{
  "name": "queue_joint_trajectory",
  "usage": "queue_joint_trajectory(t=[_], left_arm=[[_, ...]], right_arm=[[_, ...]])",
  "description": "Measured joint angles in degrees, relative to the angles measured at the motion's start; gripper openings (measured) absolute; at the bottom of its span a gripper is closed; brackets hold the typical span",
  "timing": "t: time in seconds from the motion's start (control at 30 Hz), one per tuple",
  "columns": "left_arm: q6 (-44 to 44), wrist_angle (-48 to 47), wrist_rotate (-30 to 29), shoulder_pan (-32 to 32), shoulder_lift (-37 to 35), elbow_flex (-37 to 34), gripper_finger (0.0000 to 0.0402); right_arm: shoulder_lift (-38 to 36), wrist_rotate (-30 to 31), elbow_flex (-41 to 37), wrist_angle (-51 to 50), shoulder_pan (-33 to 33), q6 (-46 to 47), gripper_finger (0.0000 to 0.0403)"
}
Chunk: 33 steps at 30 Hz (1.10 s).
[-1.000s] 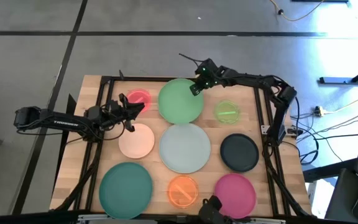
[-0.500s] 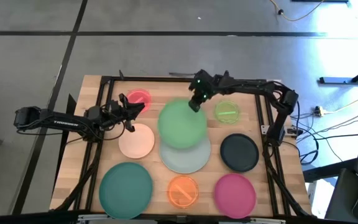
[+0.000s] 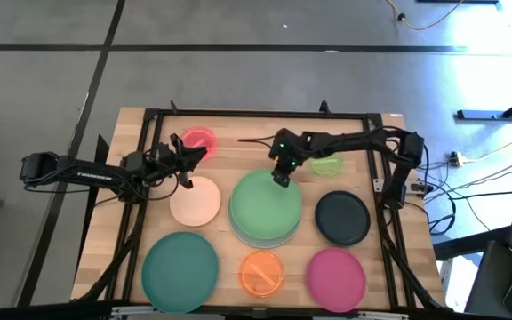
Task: Stack plastic plates
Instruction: Stack the green plate on top of the gray plate
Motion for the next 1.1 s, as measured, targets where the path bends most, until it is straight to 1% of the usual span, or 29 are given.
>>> queue_joint_trajectory(t=[0.07,0.23,0.47,0.57,0.73,0.83,0.93,1.1], left_arm=[[0.0,0.0,0.0,0.0,0.0,0.0,0.0045],[0.0,0.0,0.0,0.0,0.0,0.0,0.0045],[0.0,0.0,0.0,0.0,0.0,0.0,0.0045],[0.0,0.0,0.0,0.0,0.0,0.0,0.0045],[0.0,0.0,0.0,0.0,0.0,0.0,0.0045],[0.0,0.0,0.0,0.0,0.0,0.0,0.0045],[0.0,0.0,0.0,0.0,0.0,0.0,0.0045],[0.0,0.0,0.0,0.0,0.0,0.0,0.0045]], right_arm=[[0.0,0.0,-1.7,2.1,0.0,0.4,0.0001],[0.0,0.0,-3.4,3.3,-0.1,1.0,0.0001],[0.0,0.4,-3.7,3.7,-0.1,1.1,0.0006],[0.0,1.6,-3.7,3.7,0.0,1.2,0.0034],[0.0,3.1,-3.7,3.4,-0.1,1.0,0.0104],[0.0,3.7,-3.7,3.1,-0.1,1.0,0.0136],[0.0,3.6,-3.7,2.2,-0.1,1.0,0.0152],[0.0,3.6,-3.7,1.7,-0.1,0.4,0.0158]])
